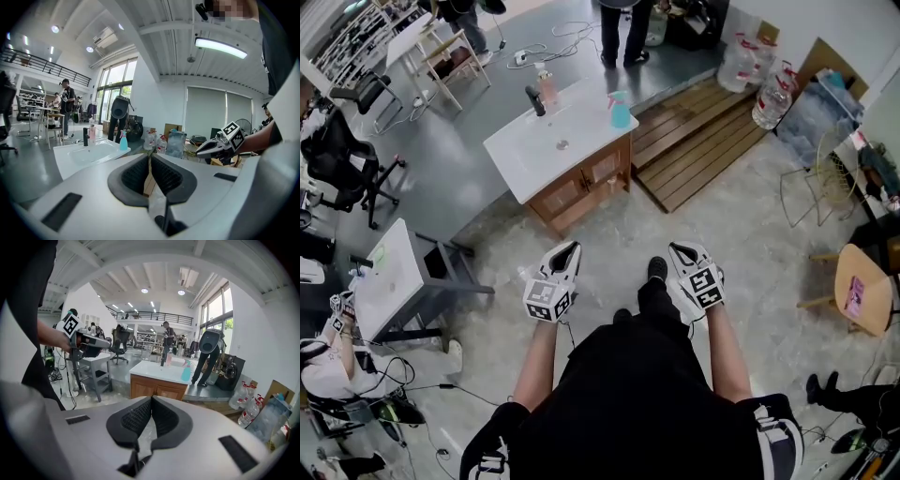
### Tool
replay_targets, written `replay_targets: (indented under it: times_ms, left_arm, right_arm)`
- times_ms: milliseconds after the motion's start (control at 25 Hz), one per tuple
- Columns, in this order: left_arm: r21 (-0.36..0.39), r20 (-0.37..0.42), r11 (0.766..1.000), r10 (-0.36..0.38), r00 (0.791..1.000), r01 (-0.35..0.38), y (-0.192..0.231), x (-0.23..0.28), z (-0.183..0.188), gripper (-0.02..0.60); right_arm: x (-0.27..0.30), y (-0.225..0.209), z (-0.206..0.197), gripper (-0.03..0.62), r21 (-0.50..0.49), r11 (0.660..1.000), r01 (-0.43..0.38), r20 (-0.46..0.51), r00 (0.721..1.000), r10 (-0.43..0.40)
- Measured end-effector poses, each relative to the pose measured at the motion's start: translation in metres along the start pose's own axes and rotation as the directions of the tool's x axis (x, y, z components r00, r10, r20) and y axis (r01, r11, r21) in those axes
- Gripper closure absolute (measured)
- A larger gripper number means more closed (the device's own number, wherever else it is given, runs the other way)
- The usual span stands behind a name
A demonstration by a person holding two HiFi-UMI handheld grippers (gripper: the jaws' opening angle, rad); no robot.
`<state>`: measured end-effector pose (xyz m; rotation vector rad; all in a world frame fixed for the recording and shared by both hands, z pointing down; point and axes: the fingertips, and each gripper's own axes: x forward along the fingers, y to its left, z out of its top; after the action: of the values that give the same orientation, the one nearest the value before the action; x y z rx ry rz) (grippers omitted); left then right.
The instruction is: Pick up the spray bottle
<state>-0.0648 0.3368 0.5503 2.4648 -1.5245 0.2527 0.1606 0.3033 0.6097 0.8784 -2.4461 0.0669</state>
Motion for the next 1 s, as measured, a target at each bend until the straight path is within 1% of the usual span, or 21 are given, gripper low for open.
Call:
replay_targets:
  times_ms: [440, 680, 1000]
  left_arm:
    - [-0.004, 0.009, 1.0, -0.008, 1.0, 0.008, -0.002, 0.009, 0.003, 0.546]
    - [-0.017, 0.001, 1.0, 0.014, 1.0, -0.014, 0.009, 0.013, 0.003, 0.546]
    - [-0.016, -0.001, 0.999, 0.033, 0.999, -0.033, 0.02, 0.027, 0.004, 0.546]
  right_arm:
    - [-0.002, -0.01, -0.004, 0.577, 0.004, 1.0, 0.011, -0.014, 1.0, -0.011]
    - [0.01, -0.018, 0.006, 0.577, -0.001, 1.0, -0.003, -0.007, 1.0, 0.003]
    - [0.028, -0.03, 0.005, 0.577, -0.004, 1.0, -0.025, -0.011, 1.0, 0.025]
